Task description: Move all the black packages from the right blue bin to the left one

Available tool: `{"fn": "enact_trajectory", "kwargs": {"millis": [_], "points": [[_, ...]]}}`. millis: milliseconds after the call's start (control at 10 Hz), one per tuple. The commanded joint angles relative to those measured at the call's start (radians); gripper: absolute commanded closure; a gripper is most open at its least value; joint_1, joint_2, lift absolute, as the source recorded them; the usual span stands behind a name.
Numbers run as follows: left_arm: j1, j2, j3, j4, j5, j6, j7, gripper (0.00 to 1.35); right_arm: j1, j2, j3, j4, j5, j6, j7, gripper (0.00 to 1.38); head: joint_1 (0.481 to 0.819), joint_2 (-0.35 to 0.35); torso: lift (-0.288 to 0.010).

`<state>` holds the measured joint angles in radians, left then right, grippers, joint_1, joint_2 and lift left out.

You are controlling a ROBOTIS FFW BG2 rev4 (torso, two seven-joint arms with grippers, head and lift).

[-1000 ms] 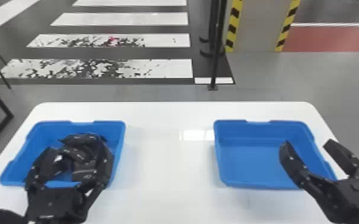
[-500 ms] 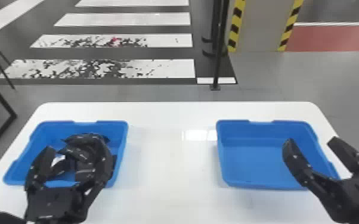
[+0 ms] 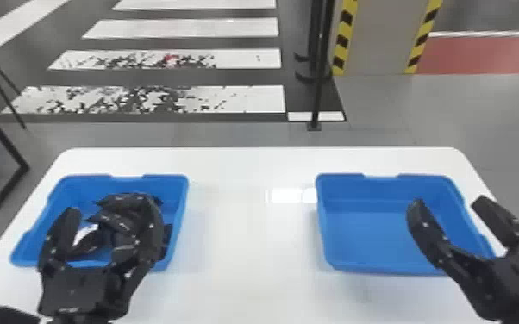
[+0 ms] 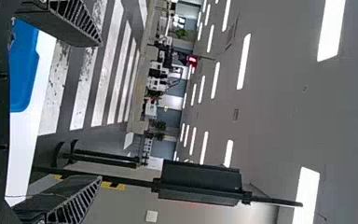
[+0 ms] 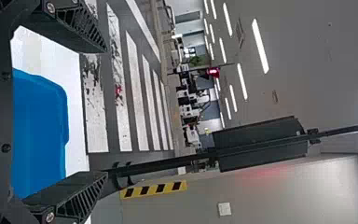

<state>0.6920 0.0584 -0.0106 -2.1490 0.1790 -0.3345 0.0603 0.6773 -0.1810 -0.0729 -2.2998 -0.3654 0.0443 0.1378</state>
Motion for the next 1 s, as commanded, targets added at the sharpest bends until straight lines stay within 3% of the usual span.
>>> {"fn": "enact_trajectory", "kwargs": {"millis": [0,900], "points": [[0.002,0.003,-0.001,0.000,0.000,-0.014,0.001,0.00,-0.002,0.000,0.001,0.001,-0.001,-0.005,0.000,0.09,0.695,0.040,-0.132],[0.000,0.012,-0.009,0.003,-0.002,-0.009,0.003,0.00,-0.022,-0.002,0.009,0.014,0.012,0.019,0.000,0.09,0.695,0.038,-0.132]]}}
